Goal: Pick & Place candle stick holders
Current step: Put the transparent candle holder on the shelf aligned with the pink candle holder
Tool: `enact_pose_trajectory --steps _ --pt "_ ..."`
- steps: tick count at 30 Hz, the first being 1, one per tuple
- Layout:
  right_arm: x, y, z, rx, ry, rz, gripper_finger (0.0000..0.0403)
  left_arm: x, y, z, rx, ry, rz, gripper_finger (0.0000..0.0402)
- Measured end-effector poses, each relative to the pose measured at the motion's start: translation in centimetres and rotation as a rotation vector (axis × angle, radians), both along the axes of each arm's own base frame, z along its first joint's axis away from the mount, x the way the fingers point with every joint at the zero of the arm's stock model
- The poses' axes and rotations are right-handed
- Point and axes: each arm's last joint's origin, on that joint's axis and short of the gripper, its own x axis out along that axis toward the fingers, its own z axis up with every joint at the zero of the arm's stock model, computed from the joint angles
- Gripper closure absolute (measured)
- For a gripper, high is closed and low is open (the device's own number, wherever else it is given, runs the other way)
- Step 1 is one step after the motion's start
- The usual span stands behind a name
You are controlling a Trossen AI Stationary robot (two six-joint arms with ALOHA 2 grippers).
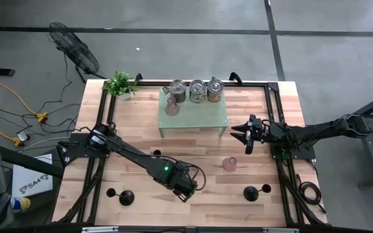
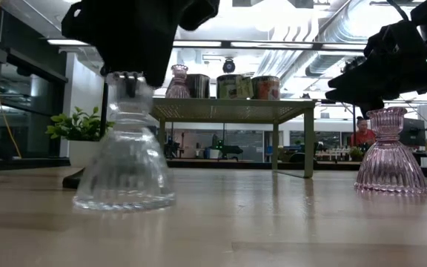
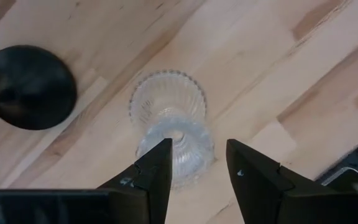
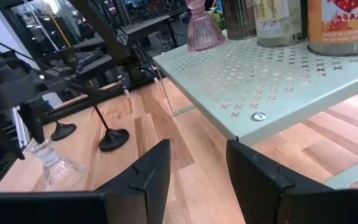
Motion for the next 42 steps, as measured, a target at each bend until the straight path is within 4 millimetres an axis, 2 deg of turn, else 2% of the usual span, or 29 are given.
enact_pose_trajectory --steps 11,22,33,42 --pt "0.0 0.0 0.0 0.0 0.005 0.0 0.0255 0.0 -0.1 -0.7 0.011 0.029 -0.024 0.0262" --pt "0.0 0.0 -0.1 0.0 0.007 0.0 0.0255 -0.1 0.0 -0.5 0.012 0.037 -0.07 0.0372" --pt "0.0 0.0 -0.1 0.0 0.007 0.0 0.0255 -0.1 -0.1 -0.4 -0.007 0.035 -0.091 0.0376" --pt "0.0 0.0 -0.1 0.0 0.008 0.0 0.0255 0.5 -0.5 2.5 -0.015 -0.029 -0.154 0.0393"
